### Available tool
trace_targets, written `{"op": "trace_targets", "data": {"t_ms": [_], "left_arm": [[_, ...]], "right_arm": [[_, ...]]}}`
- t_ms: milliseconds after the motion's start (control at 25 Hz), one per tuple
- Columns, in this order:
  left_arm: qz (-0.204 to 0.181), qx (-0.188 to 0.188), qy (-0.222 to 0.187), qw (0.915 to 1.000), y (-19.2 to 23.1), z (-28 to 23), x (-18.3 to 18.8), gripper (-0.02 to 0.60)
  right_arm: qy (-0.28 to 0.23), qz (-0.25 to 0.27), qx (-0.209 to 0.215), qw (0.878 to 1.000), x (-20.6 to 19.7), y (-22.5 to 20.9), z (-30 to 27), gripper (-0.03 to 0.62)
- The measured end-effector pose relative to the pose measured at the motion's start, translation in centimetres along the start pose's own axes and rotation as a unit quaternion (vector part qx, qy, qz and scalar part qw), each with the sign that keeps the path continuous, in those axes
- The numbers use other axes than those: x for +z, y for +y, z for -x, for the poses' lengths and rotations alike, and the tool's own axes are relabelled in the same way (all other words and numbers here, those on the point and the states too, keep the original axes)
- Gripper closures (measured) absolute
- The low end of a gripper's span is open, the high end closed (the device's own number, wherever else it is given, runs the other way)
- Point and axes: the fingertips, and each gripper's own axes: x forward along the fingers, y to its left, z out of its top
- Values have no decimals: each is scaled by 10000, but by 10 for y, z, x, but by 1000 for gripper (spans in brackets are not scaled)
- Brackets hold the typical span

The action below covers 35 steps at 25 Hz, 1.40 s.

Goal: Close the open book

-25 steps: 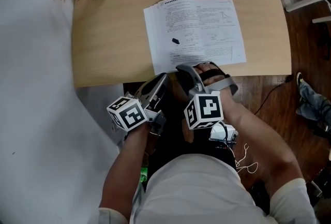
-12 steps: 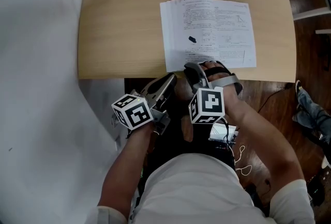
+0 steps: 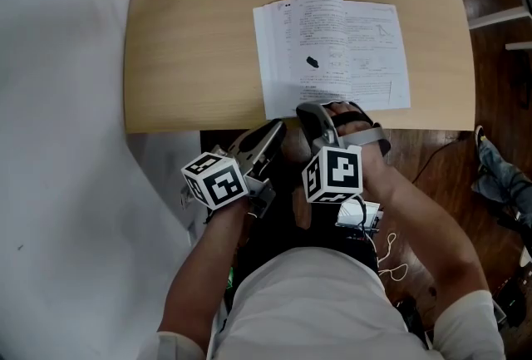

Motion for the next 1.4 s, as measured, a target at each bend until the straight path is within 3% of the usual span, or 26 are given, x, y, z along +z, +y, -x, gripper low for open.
{"op": "trace_targets", "data": {"t_ms": [320, 400, 560, 1040, 1160, 1400], "left_arm": [[-32, 29, 97, 9999, 0, -16, 5, 583], [-37, 30, 89, 9999, 0, -17, 6, 583], [26, 83, 72, 9999, 3, -14, 2, 583], [36, 68, 55, 10000, 2, -11, 1, 583], [46, 55, 61, 10000, 2, -10, 0, 583], [48, 47, 73, 10000, 2, -8, -2, 583]], "right_arm": [[5, 78, -81, 9999, -10, -3, 12, 591], [-32, 252, 27, 9997, -10, 4, 15, 529], [67, 719, 90, 9973, -14, 15, 11, 496], [105, 793, 93, 9968, -6, 15, 5, 500], [89, 676, 120, 9976, -4, 15, 5, 560], [124, 613, 64, 9980, -3, 13, 6, 591]]}}
